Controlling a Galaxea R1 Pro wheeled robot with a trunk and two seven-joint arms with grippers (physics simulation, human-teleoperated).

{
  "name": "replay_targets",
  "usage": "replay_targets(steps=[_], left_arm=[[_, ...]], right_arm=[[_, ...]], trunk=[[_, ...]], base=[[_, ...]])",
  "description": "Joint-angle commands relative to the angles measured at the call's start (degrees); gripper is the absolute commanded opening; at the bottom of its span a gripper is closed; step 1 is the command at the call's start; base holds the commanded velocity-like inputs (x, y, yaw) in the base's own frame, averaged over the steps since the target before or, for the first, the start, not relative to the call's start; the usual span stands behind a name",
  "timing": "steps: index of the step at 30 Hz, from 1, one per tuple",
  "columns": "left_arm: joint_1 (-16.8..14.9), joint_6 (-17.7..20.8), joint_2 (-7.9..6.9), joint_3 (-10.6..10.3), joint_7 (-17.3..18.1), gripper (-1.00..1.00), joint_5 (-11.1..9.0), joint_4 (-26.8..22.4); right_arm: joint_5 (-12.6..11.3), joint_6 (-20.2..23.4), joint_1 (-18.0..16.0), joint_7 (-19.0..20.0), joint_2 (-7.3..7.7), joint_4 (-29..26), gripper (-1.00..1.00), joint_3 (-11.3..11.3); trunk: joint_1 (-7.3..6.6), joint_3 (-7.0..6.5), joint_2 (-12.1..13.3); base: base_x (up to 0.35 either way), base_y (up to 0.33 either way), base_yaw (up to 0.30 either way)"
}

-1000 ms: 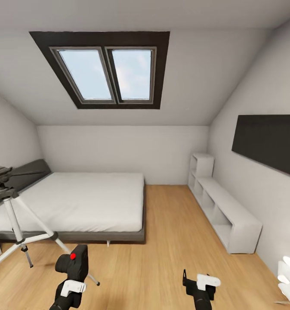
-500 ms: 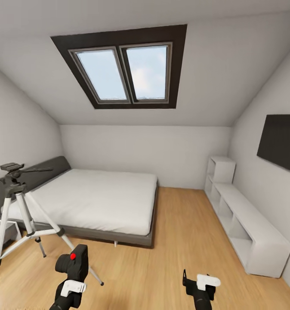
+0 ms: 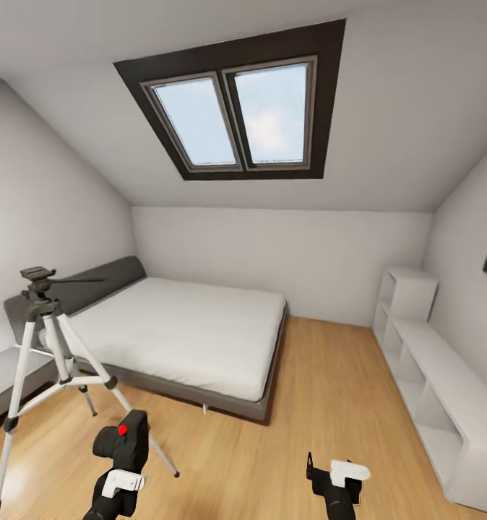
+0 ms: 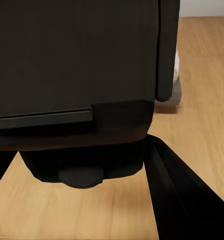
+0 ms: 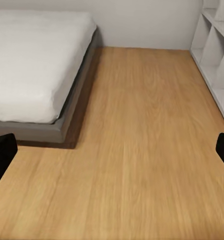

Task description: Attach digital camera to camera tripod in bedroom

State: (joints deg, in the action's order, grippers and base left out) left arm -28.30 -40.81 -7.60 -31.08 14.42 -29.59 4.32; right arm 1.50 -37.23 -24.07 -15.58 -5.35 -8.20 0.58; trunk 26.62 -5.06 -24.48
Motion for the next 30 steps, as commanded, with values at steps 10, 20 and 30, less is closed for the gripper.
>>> replay_targets(steps=[10, 20, 30], left_arm=[[-0.1, -0.2, 0.04, -0.3, 0.4, -1.0, -0.6, 0.2], [-0.1, -0.2, 0.04, -0.3, 0.3, -1.0, -0.6, 0.2], [-0.1, -0.2, 0.04, -0.3, 0.4, -1.0, -0.6, 0.2]], right_arm=[[0.2, -0.1, 0.0, -0.2, -0.01, 0.0, 1.0, 0.0], [0.2, -0.1, 0.0, -0.2, -0.01, 0.0, 1.0, 0.0], [0.2, -0.1, 0.0, -0.2, 0.0, 0.0, 1.0, 0.0]], trunk=[[0.04, 0.42, 0.0], [0.04, 0.83, 0.0], [0.04, 1.23, 0.0]], base=[[0.212, -0.153, 0.275], [0.25, -0.007, 0.275], [0.217, -0.056, 0.275]])
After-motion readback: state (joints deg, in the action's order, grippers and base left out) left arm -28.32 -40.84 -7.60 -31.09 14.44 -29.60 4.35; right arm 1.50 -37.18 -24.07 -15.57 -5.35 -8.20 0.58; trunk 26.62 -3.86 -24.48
